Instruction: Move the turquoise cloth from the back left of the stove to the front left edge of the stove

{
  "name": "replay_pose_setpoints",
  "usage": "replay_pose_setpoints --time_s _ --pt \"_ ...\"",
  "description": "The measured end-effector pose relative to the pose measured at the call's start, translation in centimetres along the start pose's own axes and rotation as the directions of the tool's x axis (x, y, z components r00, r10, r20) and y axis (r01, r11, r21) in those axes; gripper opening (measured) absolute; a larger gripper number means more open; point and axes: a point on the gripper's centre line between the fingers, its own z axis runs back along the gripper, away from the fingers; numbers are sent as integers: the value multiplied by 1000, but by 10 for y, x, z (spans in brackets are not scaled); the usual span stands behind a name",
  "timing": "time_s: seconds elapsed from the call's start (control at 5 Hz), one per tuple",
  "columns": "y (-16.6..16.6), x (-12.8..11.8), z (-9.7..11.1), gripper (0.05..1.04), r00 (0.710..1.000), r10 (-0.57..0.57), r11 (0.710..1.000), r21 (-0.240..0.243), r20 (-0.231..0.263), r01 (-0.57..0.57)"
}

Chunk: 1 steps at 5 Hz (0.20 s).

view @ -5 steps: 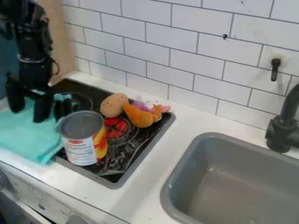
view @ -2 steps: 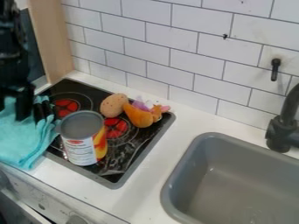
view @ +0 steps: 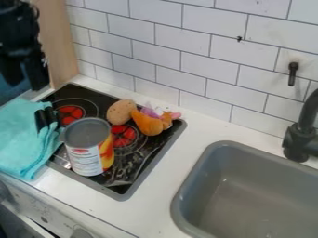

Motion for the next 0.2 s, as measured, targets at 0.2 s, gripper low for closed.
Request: replay_pose_setpoints --time_s 0.2 --pt "-29 6 18 1008 996 -79 997 19 36 79"
